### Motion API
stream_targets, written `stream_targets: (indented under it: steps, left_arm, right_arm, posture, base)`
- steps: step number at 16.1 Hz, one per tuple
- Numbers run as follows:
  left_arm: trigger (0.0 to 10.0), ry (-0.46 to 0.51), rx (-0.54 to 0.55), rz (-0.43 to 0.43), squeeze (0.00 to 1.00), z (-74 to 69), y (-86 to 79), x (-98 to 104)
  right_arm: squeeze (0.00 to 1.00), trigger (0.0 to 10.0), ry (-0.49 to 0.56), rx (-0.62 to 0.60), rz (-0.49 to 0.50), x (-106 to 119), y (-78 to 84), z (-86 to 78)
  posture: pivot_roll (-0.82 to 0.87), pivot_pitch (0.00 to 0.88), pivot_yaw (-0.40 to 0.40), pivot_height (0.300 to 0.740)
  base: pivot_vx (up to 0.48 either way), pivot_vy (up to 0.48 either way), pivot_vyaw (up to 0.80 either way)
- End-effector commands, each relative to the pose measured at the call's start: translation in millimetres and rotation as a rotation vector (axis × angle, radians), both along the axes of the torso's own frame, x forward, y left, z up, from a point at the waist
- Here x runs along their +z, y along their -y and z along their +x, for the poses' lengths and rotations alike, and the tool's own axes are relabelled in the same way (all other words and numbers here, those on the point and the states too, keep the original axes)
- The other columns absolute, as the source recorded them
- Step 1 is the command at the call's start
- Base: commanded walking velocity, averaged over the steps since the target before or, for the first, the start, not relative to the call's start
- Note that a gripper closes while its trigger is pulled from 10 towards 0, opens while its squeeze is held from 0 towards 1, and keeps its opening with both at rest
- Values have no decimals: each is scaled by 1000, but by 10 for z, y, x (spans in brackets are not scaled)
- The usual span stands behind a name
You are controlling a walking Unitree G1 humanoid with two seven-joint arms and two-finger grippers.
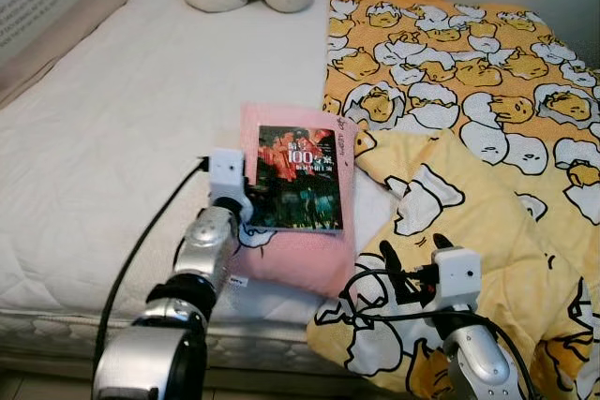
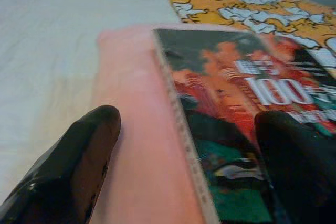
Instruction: Clean up the room
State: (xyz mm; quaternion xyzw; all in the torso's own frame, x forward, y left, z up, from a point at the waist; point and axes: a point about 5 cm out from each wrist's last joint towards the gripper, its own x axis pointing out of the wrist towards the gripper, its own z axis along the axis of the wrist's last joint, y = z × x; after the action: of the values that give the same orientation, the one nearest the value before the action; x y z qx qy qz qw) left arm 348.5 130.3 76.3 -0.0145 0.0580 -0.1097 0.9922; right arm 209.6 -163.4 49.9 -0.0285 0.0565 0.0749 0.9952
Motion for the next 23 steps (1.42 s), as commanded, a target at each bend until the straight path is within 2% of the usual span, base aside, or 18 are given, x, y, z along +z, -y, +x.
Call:
stream_targets:
  steps: [1, 5, 7, 10, 11, 15, 16, 19, 20, 21, 23]
  left_arm:
    - [10000, 24, -22, 6, 0, -13, 33, 14]
    - [10000, 116, -74, 121, 0, -118, 41, -5]
    - [10000, 19, -91, 128, 0, -202, 31, -183]
    - [10000, 50, -119, 129, 0, -274, 77, -206]
    - [10000, 77, -125, 156, 0, -284, 81, -189]
    - [10000, 220, -105, 334, 0, -289, 13, -65]
    - [10000, 240, -68, 417, 0, -266, -48, -42]
    - [10000, 205, 42, 497, 0, -216, -236, -51]
    - [10000, 221, 49, 481, 0, -216, -269, -18]
    - [10000, 242, 26, 327, 0, -252, -214, 48]
    - [10000, 253, -35, 199, 0, -344, -101, 85]
  right_arm:
    - [0, 10000, 5, 2, -9, 28, 15, 14]
    - [0, 10000, -2, 1, -12, 7, 19, 31]
    - [0, 10000, -9, 3, -13, -9, 14, 35]
    - [0, 10000, -12, 3, -14, -19, 12, 42]
    - [0, 10000, -14, 3, -15, -26, 15, 42]
    - [0, 10000, -25, 6, -18, -54, 11, 45]
    - [0, 10000, -27, 6, -20, -62, 9, 46]
    - [0, 10000, -30, 9, -21, -68, 8, 48]
    - [0, 10000, -30, 10, -22, -74, 3, 48]
    - [0, 10000, -29, 12, -23, -77, 2, 44]
    - [0, 10000, -27, 13, -27, -75, 16, 40]
  posture:
    - [-99, 0, -1, 740]
    - [-93, 0, 2, 740]
    - [-93, 0, 5, 740]
    - [-89, 0, 5, 740]
    - [-89, 0, 5, 740]
    - [-85, 0, 7, 740]
    - [-85, 0, 7, 740]
    - [-85, 0, 7, 740]
    - [-78, 0, 10, 740]
    - [-74, 0, 11, 740]
    - [-70, 0, 10, 740]
  base:
    - [0, 0, 0]
    - [0, 0, 0]
    - [0, 0, 0]
    - [0, 0, 0]
    - [0, 0, 0]
    - [0, 0, 0]
    - [0, 0, 0]
    - [0, 0, 0]
    - [0, 0, 0]
    - [0, 0, 0]
    - [0, 0, 0]
